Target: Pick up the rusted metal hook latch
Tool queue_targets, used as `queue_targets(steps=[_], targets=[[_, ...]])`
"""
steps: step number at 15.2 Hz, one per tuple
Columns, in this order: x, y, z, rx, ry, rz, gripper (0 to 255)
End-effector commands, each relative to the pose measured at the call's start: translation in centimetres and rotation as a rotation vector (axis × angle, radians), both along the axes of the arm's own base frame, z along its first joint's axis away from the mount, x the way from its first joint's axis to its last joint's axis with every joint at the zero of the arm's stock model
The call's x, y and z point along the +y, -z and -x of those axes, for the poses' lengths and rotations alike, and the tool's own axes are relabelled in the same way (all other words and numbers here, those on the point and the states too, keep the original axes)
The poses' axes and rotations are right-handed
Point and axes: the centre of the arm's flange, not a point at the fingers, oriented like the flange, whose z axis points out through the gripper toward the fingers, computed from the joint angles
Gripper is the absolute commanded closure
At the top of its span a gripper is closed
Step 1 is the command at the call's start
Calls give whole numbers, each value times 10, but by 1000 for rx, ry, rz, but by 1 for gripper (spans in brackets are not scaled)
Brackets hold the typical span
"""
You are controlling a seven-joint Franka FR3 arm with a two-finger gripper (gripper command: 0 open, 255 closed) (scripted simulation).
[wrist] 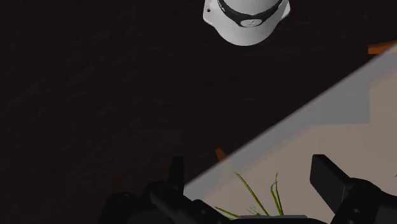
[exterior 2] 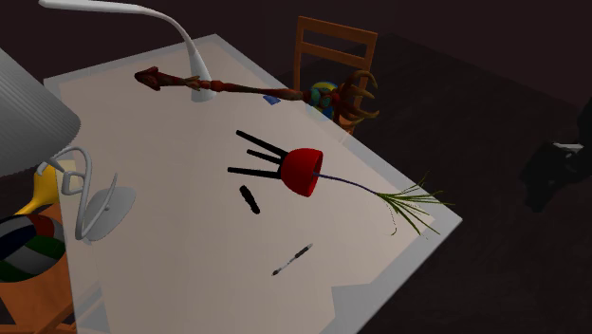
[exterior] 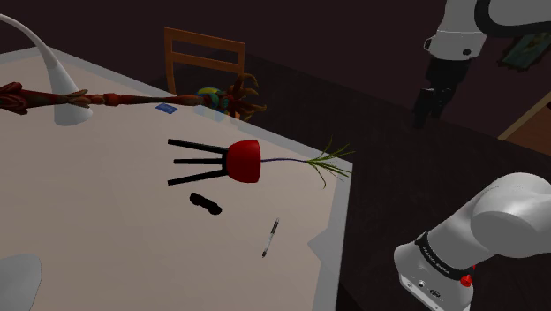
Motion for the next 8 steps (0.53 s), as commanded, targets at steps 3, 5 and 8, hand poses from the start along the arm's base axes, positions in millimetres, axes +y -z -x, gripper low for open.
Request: queue_targets(steps=[3, 5, 8], targets=[[17, 15, -12, -3, -11, -8, 0], [34, 29, -23, -6, -22, -17, 0], [61, 51, -41, -11, -39, -30, 0]])
